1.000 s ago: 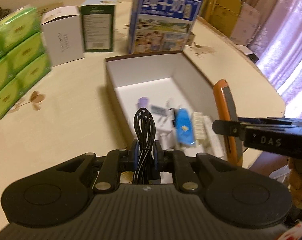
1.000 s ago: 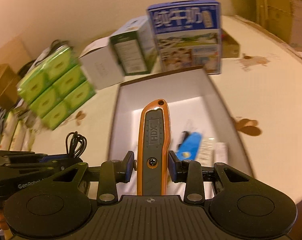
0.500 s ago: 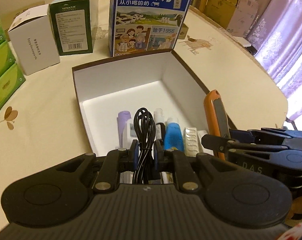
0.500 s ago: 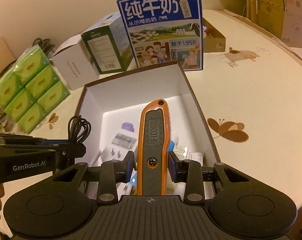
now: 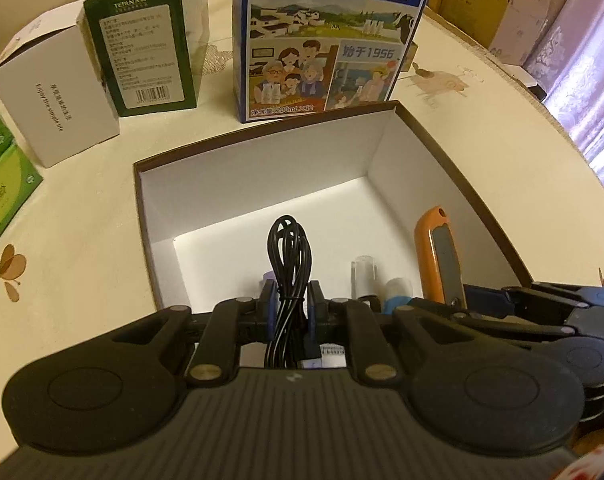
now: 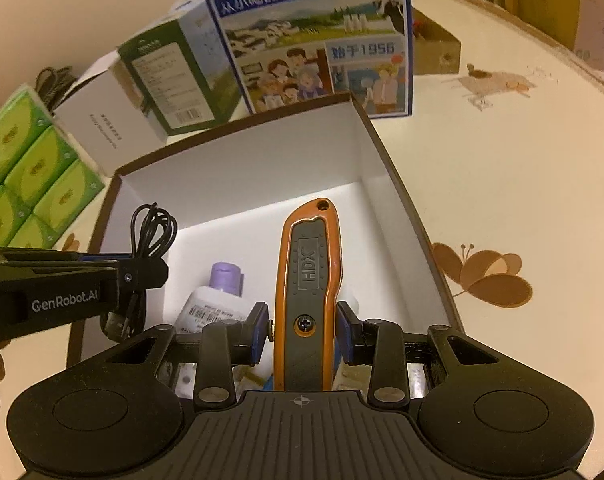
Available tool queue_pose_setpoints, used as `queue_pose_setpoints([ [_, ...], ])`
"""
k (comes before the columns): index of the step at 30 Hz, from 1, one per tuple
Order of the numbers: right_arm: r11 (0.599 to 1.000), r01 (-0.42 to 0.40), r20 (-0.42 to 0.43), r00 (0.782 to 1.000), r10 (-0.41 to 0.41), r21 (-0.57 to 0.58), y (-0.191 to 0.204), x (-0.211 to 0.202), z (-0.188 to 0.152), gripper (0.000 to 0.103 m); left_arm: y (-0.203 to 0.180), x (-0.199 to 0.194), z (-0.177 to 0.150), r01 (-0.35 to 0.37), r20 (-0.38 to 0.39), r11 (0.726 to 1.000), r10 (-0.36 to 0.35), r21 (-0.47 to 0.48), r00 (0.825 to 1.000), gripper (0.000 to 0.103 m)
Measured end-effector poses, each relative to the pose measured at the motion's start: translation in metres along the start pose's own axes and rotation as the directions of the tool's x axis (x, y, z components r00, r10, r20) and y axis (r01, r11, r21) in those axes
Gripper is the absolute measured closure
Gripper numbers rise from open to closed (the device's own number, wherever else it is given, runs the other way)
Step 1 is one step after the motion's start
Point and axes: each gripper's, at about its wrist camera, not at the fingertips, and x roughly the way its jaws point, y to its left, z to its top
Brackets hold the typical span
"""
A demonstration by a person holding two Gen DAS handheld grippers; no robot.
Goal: Organize rigid objects
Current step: 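Lower the cable and knife into the box and open both tools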
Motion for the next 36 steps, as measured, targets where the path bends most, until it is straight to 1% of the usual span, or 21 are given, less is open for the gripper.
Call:
queue_pose_setpoints([
  [2, 1.0, 0.007, 0.003, 1.0, -0.007, 0.022, 0.0, 0.003, 0.003, 0.07, 0.0, 0.003, 0.001, 0.01, 0.004, 1.0, -0.01, -0.001, 1.0, 0.091],
  [6, 1.0, -0.007, 0.049, 0.999, 0.005, 0.03, 0.001, -0.007, 0.008, 0.07, -0.002, -0.002, 0.0, 0.026, 0.03, 1.0, -0.026, 0.005, 0.999, 0.077],
  [10, 1.0, 0.005, 0.057, 0.998, -0.006, 0.013, 0.008, -0.021, 0.001, 0.069, -0.003, -0.012, -0.007, 0.038, 0.037, 0.999, -0.038, 0.024, 0.999, 0.073],
  [12, 1.0, 0.01, 0.061, 0.998, -0.011, 0.018, 0.009, -0.029, -0.007, 0.067, -0.002, -0.02, -0.012, 0.043, 0.042, 0.999, -0.044, 0.026, 0.998, 0.069],
  [14, 1.0, 0.003, 0.065, 0.998, -0.005, 0.028, 0.011, -0.039, -0.015, 0.059, -0.001, -0.029, -0.019, 0.045, 0.044, 0.998, -0.046, 0.035, 0.998, 0.066],
  [15, 1.0, 0.002, 0.067, 0.998, -0.004, 0.029, 0.013, -0.043, -0.019, 0.057, 0.0, -0.034, -0.022, 0.044, 0.046, 0.998, -0.045, 0.034, 0.998, 0.064],
  [17, 1.0, 0.002, 0.074, 0.997, -0.004, 0.025, 0.016, -0.054, -0.027, 0.05, 0.001, -0.045, -0.028, 0.047, 0.056, 0.998, -0.048, 0.034, 0.997, 0.064],
  [20, 0.999, 0.007, 0.084, 0.996, -0.01, 0.032, 0.021, -0.07, -0.037, 0.046, 0.003, -0.062, -0.036, 0.046, 0.065, 0.998, -0.048, 0.033, 0.997, 0.064],
  [24, 0.998, 0.011, 0.106, 0.994, -0.018, 0.059, 0.025, -0.093, -0.046, 0.043, 0.006, -0.089, -0.046, 0.039, 0.08, 0.999, -0.041, 0.029, 0.996, 0.064],
  [29, 0.998, 0.022, 0.133, 0.991, -0.03, 0.058, 0.037, -0.123, -0.054, 0.042, 0.008, -0.124, -0.062, 0.017, 0.102, 1.0, -0.019, 0.016, 0.995, 0.064],
  [34, 0.998, 0.022, 0.135, 0.99, -0.028, 0.051, 0.053, -0.151, -0.066, 0.041, 0.009, -0.156, -0.087, -0.01, 0.097, 1.0, 0.009, 0.009, 0.995, 0.064],
  [36, 0.999, 0.015, 0.131, 0.991, -0.022, 0.049, 0.059, -0.161, -0.072, 0.041, 0.01, -0.168, -0.098, -0.007, 0.1, 1.0, 0.006, 0.005, 0.995, 0.064],
])
